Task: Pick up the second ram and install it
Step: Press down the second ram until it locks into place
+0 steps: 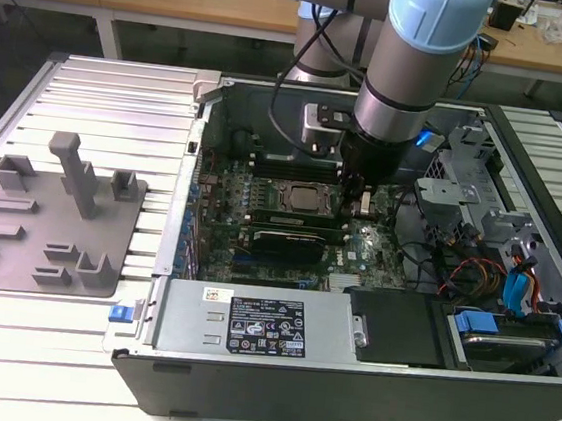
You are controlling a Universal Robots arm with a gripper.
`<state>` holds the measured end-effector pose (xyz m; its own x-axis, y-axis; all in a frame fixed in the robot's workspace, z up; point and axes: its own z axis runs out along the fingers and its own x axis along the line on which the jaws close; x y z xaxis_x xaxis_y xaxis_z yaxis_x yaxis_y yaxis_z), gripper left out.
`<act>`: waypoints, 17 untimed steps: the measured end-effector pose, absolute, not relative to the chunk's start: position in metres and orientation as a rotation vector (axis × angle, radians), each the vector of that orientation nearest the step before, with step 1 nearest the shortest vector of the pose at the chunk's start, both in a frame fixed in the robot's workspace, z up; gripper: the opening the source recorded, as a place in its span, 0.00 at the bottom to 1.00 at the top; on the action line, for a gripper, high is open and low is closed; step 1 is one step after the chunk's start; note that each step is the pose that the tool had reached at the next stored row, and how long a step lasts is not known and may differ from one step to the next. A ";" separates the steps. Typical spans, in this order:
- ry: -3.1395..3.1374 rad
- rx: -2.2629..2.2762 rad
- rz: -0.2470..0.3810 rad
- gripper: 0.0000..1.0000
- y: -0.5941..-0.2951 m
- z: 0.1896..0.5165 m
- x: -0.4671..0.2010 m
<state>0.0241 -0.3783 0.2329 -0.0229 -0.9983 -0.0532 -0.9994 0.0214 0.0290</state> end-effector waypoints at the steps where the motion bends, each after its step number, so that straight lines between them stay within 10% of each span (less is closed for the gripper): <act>1: 2.233 -2.184 0.089 0.08 -0.378 0.236 0.024; 17: 2.233 -2.184 0.087 0.08 -0.378 0.256 0.006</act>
<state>0.0057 -0.3783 0.2558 -0.0227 -0.9984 -0.0509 -0.9994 0.0213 0.0276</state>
